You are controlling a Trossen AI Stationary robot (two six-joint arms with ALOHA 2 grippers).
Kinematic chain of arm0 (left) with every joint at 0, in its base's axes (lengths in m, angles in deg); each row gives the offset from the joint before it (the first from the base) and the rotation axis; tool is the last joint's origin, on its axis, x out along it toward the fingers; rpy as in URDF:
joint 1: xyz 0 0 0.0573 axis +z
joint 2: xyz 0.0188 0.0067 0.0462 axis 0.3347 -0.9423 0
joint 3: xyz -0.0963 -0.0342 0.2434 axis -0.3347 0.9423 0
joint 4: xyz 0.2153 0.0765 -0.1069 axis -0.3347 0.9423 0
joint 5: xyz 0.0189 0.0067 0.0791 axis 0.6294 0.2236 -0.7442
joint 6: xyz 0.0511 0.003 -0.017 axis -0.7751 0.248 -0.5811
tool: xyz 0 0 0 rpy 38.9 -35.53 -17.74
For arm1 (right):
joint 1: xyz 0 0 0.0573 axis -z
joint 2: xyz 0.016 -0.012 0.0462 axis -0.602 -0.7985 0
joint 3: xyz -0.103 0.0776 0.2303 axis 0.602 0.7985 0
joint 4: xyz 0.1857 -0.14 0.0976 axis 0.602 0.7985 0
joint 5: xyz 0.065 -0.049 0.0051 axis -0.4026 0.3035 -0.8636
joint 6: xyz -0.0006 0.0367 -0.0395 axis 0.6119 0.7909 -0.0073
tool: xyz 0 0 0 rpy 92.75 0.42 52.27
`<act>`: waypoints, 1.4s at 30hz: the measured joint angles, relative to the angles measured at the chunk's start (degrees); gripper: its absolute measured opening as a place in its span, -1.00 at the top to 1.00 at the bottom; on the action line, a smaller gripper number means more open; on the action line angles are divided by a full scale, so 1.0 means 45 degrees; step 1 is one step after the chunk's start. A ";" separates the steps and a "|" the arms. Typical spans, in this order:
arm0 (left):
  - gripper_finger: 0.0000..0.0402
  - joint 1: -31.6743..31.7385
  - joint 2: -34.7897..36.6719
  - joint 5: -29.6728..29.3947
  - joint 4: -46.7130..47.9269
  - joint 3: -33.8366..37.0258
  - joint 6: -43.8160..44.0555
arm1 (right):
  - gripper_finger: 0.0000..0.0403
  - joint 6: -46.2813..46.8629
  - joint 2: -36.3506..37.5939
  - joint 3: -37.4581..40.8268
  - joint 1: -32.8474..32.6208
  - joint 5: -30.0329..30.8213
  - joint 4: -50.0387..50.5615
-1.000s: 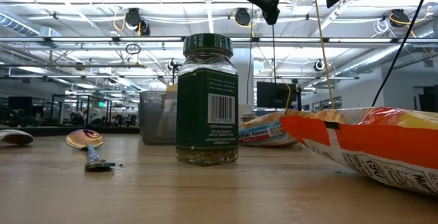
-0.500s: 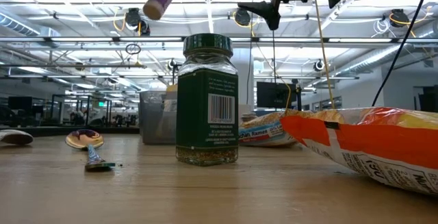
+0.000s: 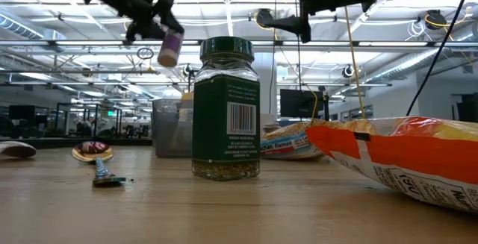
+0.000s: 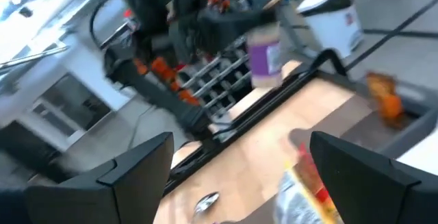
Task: Pick & Place Food Item
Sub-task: Put the violet spice bottle into the top black bin
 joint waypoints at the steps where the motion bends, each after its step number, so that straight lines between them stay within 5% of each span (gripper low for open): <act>1: -0.04 0.0002 0.0072 -0.0103 -0.0419 0.0389 -0.0004 | -0.67 -0.0024 0.0000 0.0000 0.0030 0.0226 0.0009; 9: -0.04 -0.0001 0.0112 -0.1258 -0.3824 0.3284 0.0880 | -0.67 -0.0371 0.0000 0.0000 0.0158 0.2536 0.0614; 16: -0.04 -0.0006 -0.0742 -0.2653 -0.6033 0.4770 0.1543 | -0.67 -0.0396 -0.0277 0.0019 0.0168 0.3280 0.1307; 25: -0.04 -0.0483 -0.2865 -0.3136 -0.7705 0.4220 -0.0370 | -0.67 -0.0512 -0.1133 0.0019 0.0682 0.3306 0.1245; 34: -0.04 -0.0846 -0.5356 -0.3847 -0.7697 0.2230 -0.1389 | -0.67 -0.1173 -0.1151 0.0019 0.1672 0.1473 0.1627; 42: -0.04 -0.0861 -0.7498 -0.4007 -0.8406 0.1112 -0.0460 | -0.67 -0.1418 -0.1151 0.0010 0.2319 0.0514 0.2319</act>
